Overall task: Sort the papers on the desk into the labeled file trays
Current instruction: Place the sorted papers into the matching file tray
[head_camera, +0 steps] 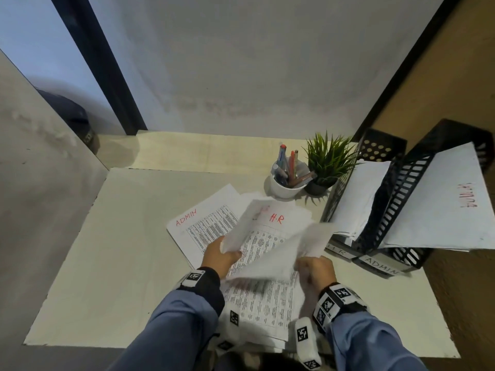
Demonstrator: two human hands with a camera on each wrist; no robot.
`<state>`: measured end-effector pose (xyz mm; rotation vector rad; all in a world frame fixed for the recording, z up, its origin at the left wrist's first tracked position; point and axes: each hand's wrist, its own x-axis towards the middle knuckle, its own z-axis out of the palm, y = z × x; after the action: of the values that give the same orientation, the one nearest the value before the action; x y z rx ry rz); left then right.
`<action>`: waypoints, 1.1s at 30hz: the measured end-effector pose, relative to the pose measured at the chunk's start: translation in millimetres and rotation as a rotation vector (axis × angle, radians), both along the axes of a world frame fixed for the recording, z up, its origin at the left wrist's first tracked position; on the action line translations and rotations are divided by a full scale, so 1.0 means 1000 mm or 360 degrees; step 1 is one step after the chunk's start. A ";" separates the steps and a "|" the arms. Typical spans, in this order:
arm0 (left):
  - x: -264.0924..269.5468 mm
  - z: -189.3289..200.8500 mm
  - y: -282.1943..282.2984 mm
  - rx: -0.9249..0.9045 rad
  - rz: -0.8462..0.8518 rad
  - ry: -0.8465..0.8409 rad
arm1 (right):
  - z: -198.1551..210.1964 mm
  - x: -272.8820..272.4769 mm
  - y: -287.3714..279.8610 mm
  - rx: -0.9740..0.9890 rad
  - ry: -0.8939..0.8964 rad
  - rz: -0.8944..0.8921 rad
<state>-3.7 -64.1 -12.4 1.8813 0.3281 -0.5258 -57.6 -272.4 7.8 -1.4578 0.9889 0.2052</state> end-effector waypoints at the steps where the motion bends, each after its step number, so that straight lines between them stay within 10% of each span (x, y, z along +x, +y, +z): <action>1: 0.001 0.002 0.004 -0.0043 0.0063 0.0005 | 0.006 -0.001 -0.002 0.0018 -0.0090 -0.0042; 11: 0.003 -0.002 0.021 -0.0290 0.0518 0.0006 | 0.004 0.012 -0.009 -0.0165 -0.0403 -0.0102; 24: 0.015 -0.003 0.033 -0.0302 0.0713 -0.0009 | -0.006 -0.002 -0.036 0.0358 -0.0968 -0.0151; 33: 0.013 0.009 0.032 -0.0393 0.0544 0.0036 | -0.039 0.018 -0.067 0.0738 -0.0710 0.0222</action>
<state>9.4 -31.7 -3.3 1.5409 0.5614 -0.3381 -39.8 -339.3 -31.2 -1.0775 0.4379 0.1845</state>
